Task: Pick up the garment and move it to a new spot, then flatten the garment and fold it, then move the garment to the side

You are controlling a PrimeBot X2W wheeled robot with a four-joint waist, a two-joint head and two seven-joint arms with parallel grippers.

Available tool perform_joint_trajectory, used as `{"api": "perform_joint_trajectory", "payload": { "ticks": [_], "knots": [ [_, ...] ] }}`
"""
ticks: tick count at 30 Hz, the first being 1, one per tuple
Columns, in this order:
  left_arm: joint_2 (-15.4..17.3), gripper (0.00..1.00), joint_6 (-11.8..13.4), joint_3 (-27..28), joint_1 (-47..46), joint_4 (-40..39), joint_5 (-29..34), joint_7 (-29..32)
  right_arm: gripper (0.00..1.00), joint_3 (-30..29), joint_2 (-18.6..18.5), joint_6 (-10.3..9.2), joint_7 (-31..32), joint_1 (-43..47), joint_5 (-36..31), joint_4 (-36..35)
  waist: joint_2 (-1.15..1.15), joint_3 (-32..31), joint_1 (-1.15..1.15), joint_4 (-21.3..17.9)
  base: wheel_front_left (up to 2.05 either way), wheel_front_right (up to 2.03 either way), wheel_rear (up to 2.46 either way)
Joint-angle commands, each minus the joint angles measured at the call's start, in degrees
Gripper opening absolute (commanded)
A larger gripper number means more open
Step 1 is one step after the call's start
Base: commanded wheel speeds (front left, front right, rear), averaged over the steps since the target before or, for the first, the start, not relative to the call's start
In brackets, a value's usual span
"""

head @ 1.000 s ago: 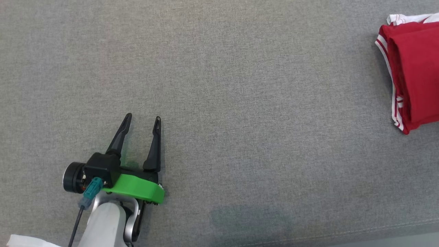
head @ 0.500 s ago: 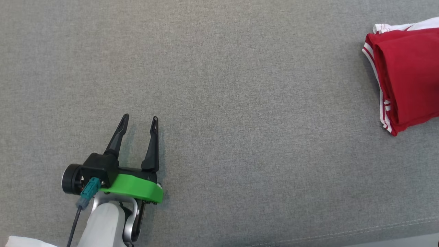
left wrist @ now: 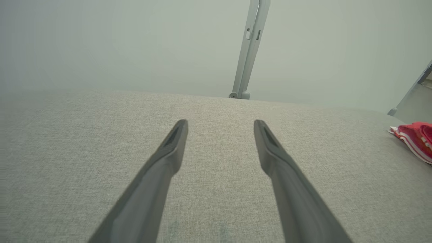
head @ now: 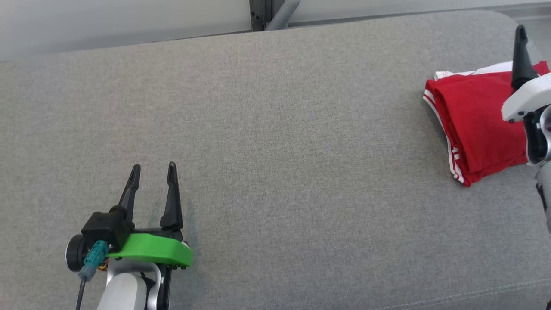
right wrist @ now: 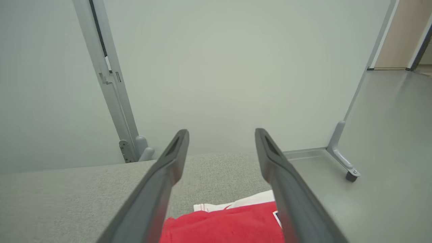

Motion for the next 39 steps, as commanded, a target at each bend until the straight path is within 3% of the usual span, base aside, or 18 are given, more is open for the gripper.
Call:
{"api": "perform_joint_trajectory", "payload": {
  "ticks": [1, 11, 15, 24, 31, 39],
  "knots": [
    [-0.1, 1.0, 0.6, 0.8, 1.6, 0.1, 0.0, -0.2, 1.0, 1.6, 0.6, -0.01, -0.3, 3.0, 1.8, -2.4, 0.19, -4.5, 0.0, 0.2, 0.0, 0.0, 0.0],
    [-0.4, 1.0, 2.8, 4.1, 6.4, 0.3, 1.2, -0.2, 1.0, 6.4, 4.3, -0.01, -0.4, 17.3, 6.2, -17.2, 0.19, -8.6, 0.0, 1.1, 0.0, 0.0, 0.0],
    [-0.6, 1.0, 3.2, 5.1, 8.3, 0.0, 1.1, -0.2, 1.0, 5.2, 7.4, -0.01, -0.6, 24.2, 4.5, -23.4, 0.19, -9.2, 0.0, 1.7, 0.0, 0.0, 0.0],
    [-1.0, 1.0, 1.5, 3.6, 11.7, -0.2, 0.9, -0.2, 1.0, 1.1, 15.8, -0.01, -0.9, 39.4, -3.0, -35.9, 0.19, -11.5, 0.0, 3.6, 0.0, 0.0, 0.0],
    [-1.2, 1.0, 1.6, 1.6, 12.3, 0.4, 1.2, -0.2, 1.0, 0.6, 18.7, -0.01, 0.1, 45.1, -4.6, -40.9, 0.19, -12.0, 0.0, 4.0, 0.0, 0.0, 0.0],
    [-1.2, 1.0, 2.0, 1.9, 12.4, -0.9, 1.9, -0.2, 1.0, 0.6, 19.6, -0.01, 0.4, 48.0, -5.1, -42.5, 0.19, -12.4, 0.0, 4.2, 0.0, 0.0, 0.0]
  ]
}}
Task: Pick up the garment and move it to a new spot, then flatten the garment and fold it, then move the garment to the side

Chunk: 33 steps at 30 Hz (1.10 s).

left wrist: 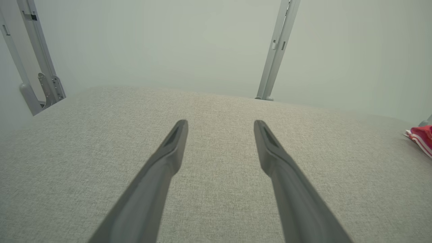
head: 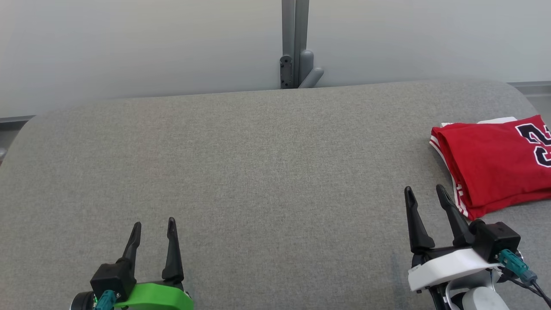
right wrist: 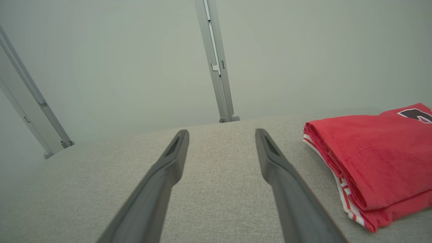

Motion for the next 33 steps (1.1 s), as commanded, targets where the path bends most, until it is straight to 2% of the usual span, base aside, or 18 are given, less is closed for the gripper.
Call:
{"api": "perform_joint_trajectory", "payload": {
  "ticks": [1, 19, 28, 29, 33],
  "knots": [
    [0.1, 1.0, 0.1, 0.3, 0.8, -0.4, 0.4, -0.2, 1.0, 0.1, 0.0, -0.01, 0.1, 0.8, 0.1, -0.5, 0.19, -0.1, 0.0, 0.0, 0.0, 0.0, 0.0],
    [0.0, 1.0, 1.0, 0.5, 1.3, -2.2, 1.4, -0.2, 1.0, 0.0, 0.1, -0.01, -0.1, 0.6, 0.2, 0.6, 0.19, -0.2, 0.0, 0.4, 0.0, 0.0, 0.0],
    [-0.1, 1.0, 0.5, 0.6, 1.8, -2.2, 1.0, -0.2, 1.0, 0.0, 0.1, -0.01, -0.1, 0.4, 0.5, 1.1, 0.19, -0.3, 0.0, 0.5, 0.0, 0.0, 0.0],
    [-0.1, 0.0, 0.5, 0.5, 0.9, -2.2, 1.1, 0.0, 0.0, 0.1, 0.1, 0.0, 0.0, 0.5, 0.3, 1.0, 0.0, -0.3, 0.0, 0.5, 0.0, 0.0, 0.0],
    [-0.1, 0.0, 0.5, 0.3, 1.3, -0.1, 1.0, 0.4, 0.0, 0.1, 0.2, 0.0, 0.1, 1.6, 0.4, 3.0, 0.0, -0.3, 0.0, 0.5, 0.0, 0.0, 0.0]
  ]
}}
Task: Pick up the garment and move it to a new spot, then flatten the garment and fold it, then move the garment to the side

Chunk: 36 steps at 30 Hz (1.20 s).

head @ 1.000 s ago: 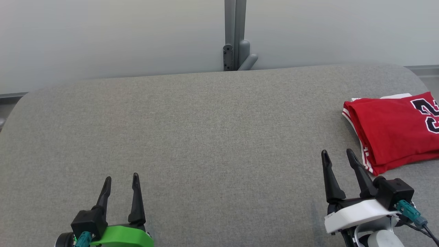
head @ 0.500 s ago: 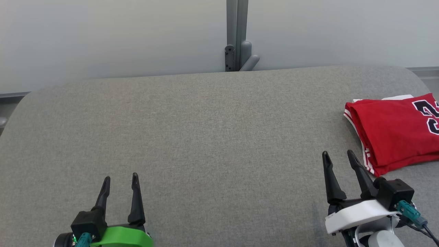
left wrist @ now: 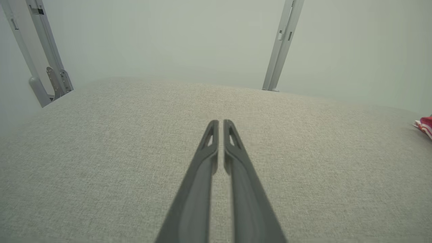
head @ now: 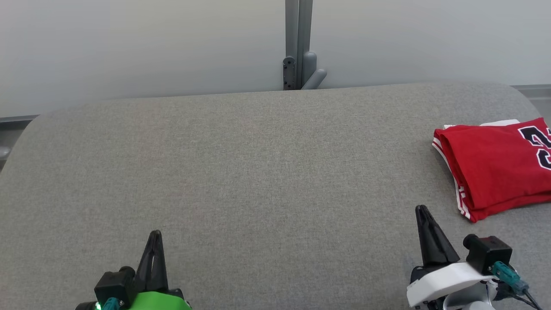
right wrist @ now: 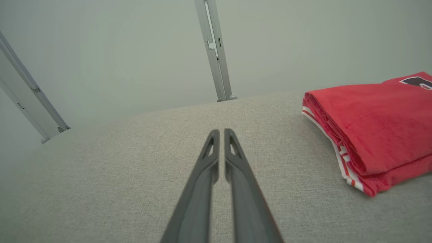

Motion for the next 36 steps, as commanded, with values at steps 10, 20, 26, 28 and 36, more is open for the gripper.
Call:
{"api": "perform_joint_trajectory", "payload": {
  "ticks": [10, 20, 26, 28, 36],
  "knots": [
    [0.0, 0.0, -1.2, 1.4, -2.1, 1.2, -10.5, 2.6, 0.0, -1.3, -0.4, 0.0, 2.7, -1.5, 10.7, 1.2, 0.01, 0.1, 0.0, -0.1, 0.0, 0.0, 0.0],
    [0.0, 0.0, -2.2, 2.6, -4.0, 2.1, -19.9, 5.0, 0.0, -2.6, -0.7, 0.0, 5.1, -2.9, 20.3, 2.2, 0.03, 0.2, 0.0, -0.1, 0.0, 0.0, 0.0],
    [0.0, 0.0, -2.7, 3.2, -4.9, 2.5, -24.2, 6.0, 0.0, -3.3, -0.8, 0.0, 6.3, -3.6, 24.7, 2.7, 0.04, 0.3, 0.0, -0.2, 0.0, 0.0, 0.0],
    [0.0, 0.0, -2.9, 3.4, -5.2, 2.7, -25.9, 6.4, 0.0, -3.5, -0.8, 0.0, 6.8, -3.8, 26.4, 2.8, 0.04, 0.3, 0.0, -0.2, 0.0, 0.0, 0.0],
    [0.0, 0.0, -3.6, 4.2, -6.5, 3.3, -32.3, 8.0, 0.0, -4.5, -0.9, 0.0, 8.5, -4.8, 32.7, 3.5, 0.05, 0.4, 0.0, -0.2, 0.0, 0.0, 0.0]
  ]
}}
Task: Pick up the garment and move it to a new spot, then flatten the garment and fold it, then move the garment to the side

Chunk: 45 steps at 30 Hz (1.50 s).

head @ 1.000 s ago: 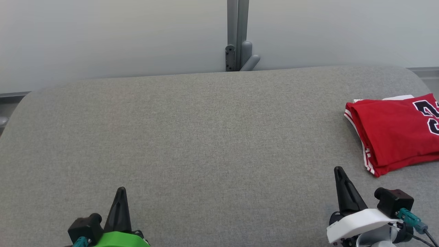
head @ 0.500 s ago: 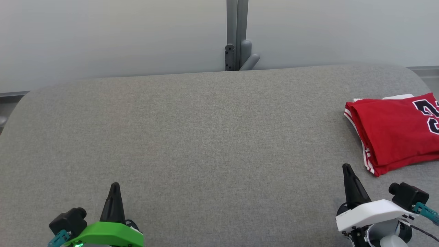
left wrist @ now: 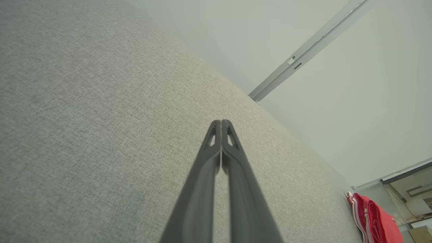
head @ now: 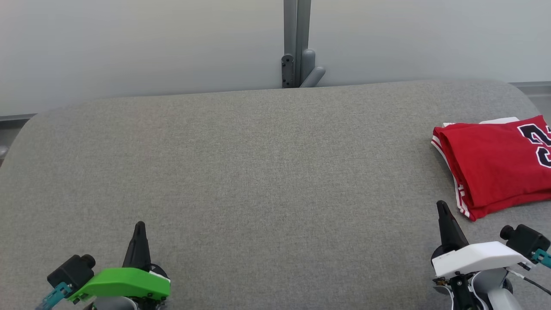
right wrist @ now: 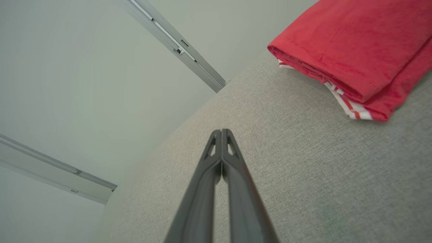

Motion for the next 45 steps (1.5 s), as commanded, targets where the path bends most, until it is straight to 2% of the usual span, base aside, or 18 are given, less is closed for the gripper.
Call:
{"api": "perform_joint_trajectory", "payload": {
  "ticks": [1, 20, 45],
  "knots": [
    [0.2, 0.0, -0.6, 0.4, -1.9, -0.4, -1.7, 0.4, 0.0, -0.4, -0.4, 0.0, 0.4, -1.6, 1.7, -0.4, 0.05, 0.0, 0.0, 0.0, 0.0, 0.0, 0.0],
    [0.2, 0.0, -2.0, 2.1, -4.5, 0.9, -14.7, 3.6, 0.0, -2.6, -0.6, 0.0, 4.1, -3.6, 14.5, 1.1, 0.08, 0.2, 0.0, -0.1, 0.0, 0.0, 0.0],
    [0.2, 0.0, -3.6, 3.9, -7.2, 2.3, -28.6, 7.0, 0.0, -5.2, -0.5, 0.01, 8.2, -5.7, 27.9, 2.6, 0.12, 0.5, 0.0, -0.3, 0.0, 0.0, 0.0]
  ]
}}
